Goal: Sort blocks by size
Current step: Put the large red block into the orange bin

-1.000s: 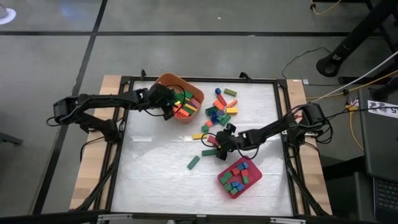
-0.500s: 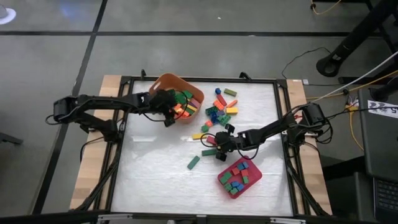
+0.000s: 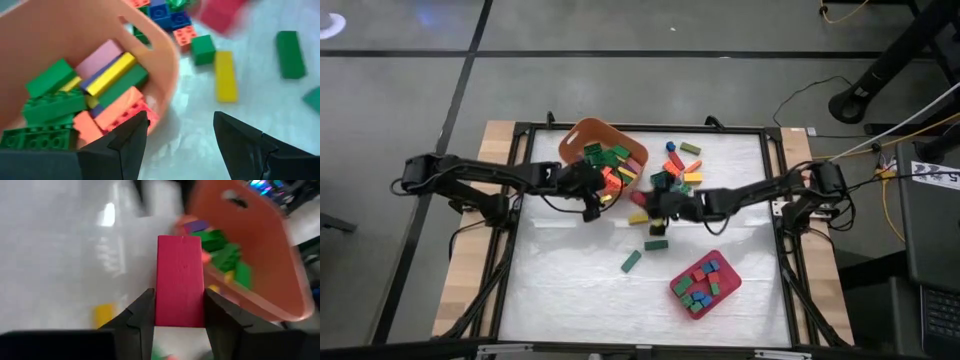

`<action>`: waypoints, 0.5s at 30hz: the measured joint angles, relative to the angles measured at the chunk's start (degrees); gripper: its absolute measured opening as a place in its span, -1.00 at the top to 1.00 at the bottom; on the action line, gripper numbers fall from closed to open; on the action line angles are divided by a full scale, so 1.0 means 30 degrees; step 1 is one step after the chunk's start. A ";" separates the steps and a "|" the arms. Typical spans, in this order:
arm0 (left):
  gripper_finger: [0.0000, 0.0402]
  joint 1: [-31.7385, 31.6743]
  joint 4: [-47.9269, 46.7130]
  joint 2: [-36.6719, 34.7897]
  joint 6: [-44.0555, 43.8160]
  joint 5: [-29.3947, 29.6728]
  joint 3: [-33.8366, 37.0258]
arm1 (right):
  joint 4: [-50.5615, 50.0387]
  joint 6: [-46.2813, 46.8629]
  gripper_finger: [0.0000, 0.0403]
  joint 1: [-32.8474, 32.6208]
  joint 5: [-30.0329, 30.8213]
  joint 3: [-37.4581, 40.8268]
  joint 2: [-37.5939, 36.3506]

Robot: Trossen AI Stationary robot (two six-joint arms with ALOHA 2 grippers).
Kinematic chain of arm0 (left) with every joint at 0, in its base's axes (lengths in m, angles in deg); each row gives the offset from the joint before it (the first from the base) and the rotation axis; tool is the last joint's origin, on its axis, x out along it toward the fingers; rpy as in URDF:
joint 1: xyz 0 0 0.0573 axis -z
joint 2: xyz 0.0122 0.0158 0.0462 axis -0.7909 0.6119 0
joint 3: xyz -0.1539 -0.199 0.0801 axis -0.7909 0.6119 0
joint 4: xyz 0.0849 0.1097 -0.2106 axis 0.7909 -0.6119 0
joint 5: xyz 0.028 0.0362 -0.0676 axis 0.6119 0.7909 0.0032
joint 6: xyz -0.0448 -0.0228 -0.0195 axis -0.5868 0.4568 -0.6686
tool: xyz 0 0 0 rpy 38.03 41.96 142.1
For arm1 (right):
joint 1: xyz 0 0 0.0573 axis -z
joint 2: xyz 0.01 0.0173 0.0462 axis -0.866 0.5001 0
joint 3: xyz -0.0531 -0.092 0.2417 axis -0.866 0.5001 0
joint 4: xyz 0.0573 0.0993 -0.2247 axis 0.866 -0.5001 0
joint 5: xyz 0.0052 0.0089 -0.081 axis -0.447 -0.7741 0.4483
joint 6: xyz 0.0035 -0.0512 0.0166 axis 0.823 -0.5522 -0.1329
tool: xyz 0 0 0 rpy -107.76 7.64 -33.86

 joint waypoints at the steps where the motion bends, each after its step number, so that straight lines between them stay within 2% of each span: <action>1: -0.06 0.0275 -0.0115 -0.0051 -0.0328 0.0014 0.0000 | 0.0379 -0.0191 0.33 0.0428 -0.0026 -0.0024 0.0000; 4: -0.06 0.1146 -0.0195 -0.0283 -0.0933 0.0005 0.0000 | 0.1831 -0.0897 0.30 0.1869 -0.0931 -0.0024 0.0017; 10: -0.06 0.2803 0.0218 -0.0349 -0.2694 -0.0015 0.0000 | 0.5606 -0.1075 0.19 0.4464 -0.5053 -0.0017 0.1086; 15: -0.06 0.4115 0.0358 -0.0101 -0.4910 -0.0015 -0.0007 | 0.7245 -0.0909 0.19 0.5599 -0.6354 -0.0017 0.1880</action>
